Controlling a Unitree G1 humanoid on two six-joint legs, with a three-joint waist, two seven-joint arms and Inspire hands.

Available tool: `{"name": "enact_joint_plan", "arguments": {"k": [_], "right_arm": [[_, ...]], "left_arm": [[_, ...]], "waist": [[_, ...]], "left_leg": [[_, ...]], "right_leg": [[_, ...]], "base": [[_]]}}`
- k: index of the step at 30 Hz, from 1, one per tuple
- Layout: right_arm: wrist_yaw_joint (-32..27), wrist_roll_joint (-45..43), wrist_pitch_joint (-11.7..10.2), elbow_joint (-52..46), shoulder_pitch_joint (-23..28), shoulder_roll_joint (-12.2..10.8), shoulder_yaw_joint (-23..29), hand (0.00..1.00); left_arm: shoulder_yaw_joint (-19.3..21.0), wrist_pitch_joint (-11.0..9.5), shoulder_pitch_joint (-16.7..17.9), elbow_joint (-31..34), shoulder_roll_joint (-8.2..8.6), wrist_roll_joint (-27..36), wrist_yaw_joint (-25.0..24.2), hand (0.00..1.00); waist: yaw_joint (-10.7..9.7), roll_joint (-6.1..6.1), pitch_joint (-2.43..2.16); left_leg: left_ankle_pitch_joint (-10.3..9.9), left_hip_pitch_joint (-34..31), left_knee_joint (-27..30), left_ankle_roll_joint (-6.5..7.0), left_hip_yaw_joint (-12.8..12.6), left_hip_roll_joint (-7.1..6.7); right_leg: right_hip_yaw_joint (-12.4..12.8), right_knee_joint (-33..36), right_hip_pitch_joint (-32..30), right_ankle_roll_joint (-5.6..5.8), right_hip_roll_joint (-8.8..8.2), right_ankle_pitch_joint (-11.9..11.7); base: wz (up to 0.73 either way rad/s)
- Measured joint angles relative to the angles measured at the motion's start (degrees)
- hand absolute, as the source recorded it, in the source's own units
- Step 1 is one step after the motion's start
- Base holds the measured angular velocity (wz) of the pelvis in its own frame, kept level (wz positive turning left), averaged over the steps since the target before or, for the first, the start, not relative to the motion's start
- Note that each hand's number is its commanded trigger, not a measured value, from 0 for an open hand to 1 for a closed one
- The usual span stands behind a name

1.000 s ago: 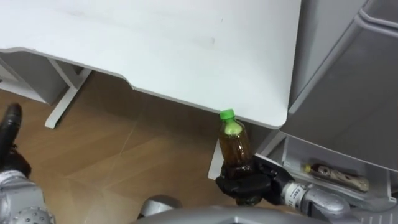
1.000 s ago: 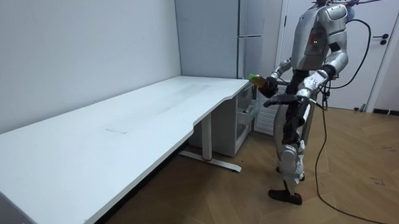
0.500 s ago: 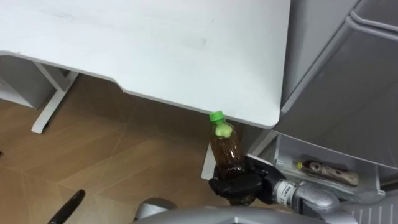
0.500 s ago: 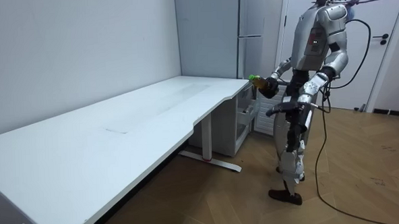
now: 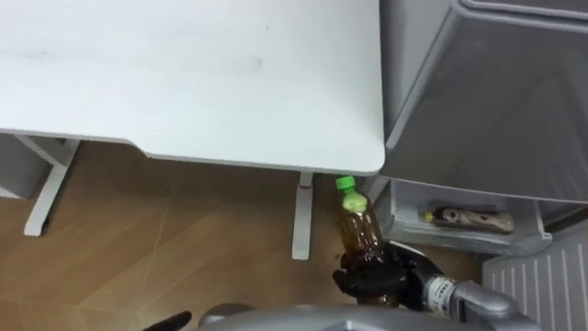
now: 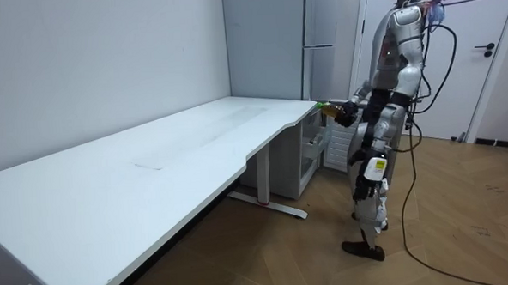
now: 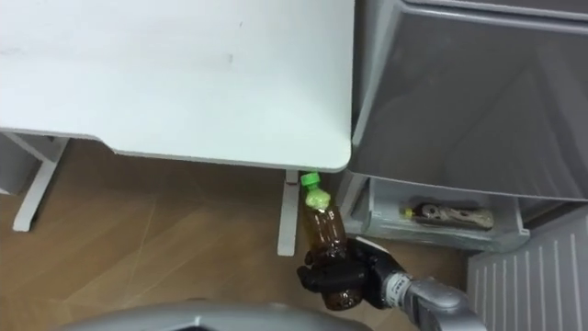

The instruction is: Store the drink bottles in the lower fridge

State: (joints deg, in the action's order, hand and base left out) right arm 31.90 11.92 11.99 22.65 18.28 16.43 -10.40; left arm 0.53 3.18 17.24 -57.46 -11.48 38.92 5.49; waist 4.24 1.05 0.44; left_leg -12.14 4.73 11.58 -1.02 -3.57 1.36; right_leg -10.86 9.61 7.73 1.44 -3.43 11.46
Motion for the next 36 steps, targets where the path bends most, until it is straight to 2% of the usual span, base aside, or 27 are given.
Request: {"name": "enact_joint_plan", "arguments": {"k": [6, 9, 13, 16, 20, 25, 29, 33, 36], "right_arm": [[-5.65, 3.17, -0.69, 6.00, -0.07, -0.52, 0.42, 1.00], [-8.75, 4.73, -0.72, 8.52, -0.28, -0.63, 0.72, 1.00], [-11.55, 6.05, -0.71, 9.16, -0.26, -0.71, 1.06, 1.00], [-13.04, 7.39, -0.87, 10.87, -0.37, -1.78, 2.19, 1.00], [-18.01, 15.82, -0.84, 13.22, -0.40, -2.48, 2.95, 1.00], [-22.04, 27.16, -0.92, 14.18, -1.06, -2.71, 5.71, 1.00], [-24.69, 35.12, -0.98, 17.32, -3.64, -3.01, 8.38, 1.00], [-26.50, 42.07, -2.40, 20.25, -4.83, -3.17, 10.65, 1.00], [-27.71, 46.91, -2.58, 23.05, -6.70, -3.14, 12.06, 1.00]], "left_arm": [[-4.64, 0.20, -1.43, 0.29, -0.17, -3.72, -2.37, 0.00], [-5.18, 0.28, -1.52, 0.25, -0.14, -6.76, -2.76, 0.00], [-5.16, 0.32, -1.93, 0.43, -0.14, -11.15, -2.70, 0.00], [-5.00, 0.32, -1.56, 0.30, -0.15, -13.81, -2.68, 0.00], [-4.88, 0.37, -0.99, 0.20, -0.15, -14.90, -2.73, 0.00], [-4.12, 0.48, -0.27, 0.03, -0.15, -17.65, -2.63, 0.00], [-3.05, 0.71, 0.54, 0.11, 0.00, -24.23, -2.30, 0.00], [-1.70, 2.42, 2.38, 0.17, 0.12, -32.15, -4.13, 0.00], [-1.72, 3.46, 3.51, 0.23, 0.17, -35.12, -5.21, 0.00]], "waist": [[-1.24, -0.06, -0.15], [-1.19, -0.30, -0.30], [-1.85, -0.41, -0.11], [-2.31, -0.45, -0.14], [-2.37, -0.47, -0.13], [-2.84, -0.49, -0.10], [-3.92, -0.51, -0.12], [-3.93, -0.42, -0.13], [-4.02, -0.45, -0.13]], "left_leg": [[-0.02, 0.12, -0.13, 0.02, -0.68, 0.03], [-0.03, 0.08, -0.28, 0.04, -1.24, 0.10], [-0.06, 0.08, -0.32, 0.09, -1.38, 0.14], [-0.06, 0.25, -0.29, 0.09, -1.51, 0.21], [-0.09, 1.01, -0.41, 0.10, -2.49, 0.33], [-0.09, 1.63, -0.28, 0.10, -2.54, 0.33], [-0.12, 1.99, -0.21, 0.08, -2.29, 0.35], [-0.29, 2.56, -0.22, 0.03, -1.77, 0.29], [-0.29, 2.93, -0.20, 0.03, -1.73, 0.23]], "right_leg": [[0.59, 0.09, -0.16, 0.07, 0.02, -0.03], [1.26, 0.41, -0.48, 0.09, 0.08, -0.07], [1.45, 0.98, -0.84, 0.10, 0.06, -0.07], [1.56, 1.01, -0.77, 0.09, 0.10, -0.07], [3.09, 0.86, -0.72, 0.10, 0.37, -0.06], [3.31, 0.90, -0.29, 0.11, 0.44, -0.08], [2.84, 0.16, 0.65, 0.11, 0.47, -0.08], [2.64, -0.02, 1.49, 0.15, 0.47, 0.00], [2.56, -0.04, 1.76, 0.15, 0.40, 0.01]], "base": [[-0.04], [-0.10], [-0.03], [-0.01], [-0.12], [-0.02], [0.07], [0.05], [0.00]]}}
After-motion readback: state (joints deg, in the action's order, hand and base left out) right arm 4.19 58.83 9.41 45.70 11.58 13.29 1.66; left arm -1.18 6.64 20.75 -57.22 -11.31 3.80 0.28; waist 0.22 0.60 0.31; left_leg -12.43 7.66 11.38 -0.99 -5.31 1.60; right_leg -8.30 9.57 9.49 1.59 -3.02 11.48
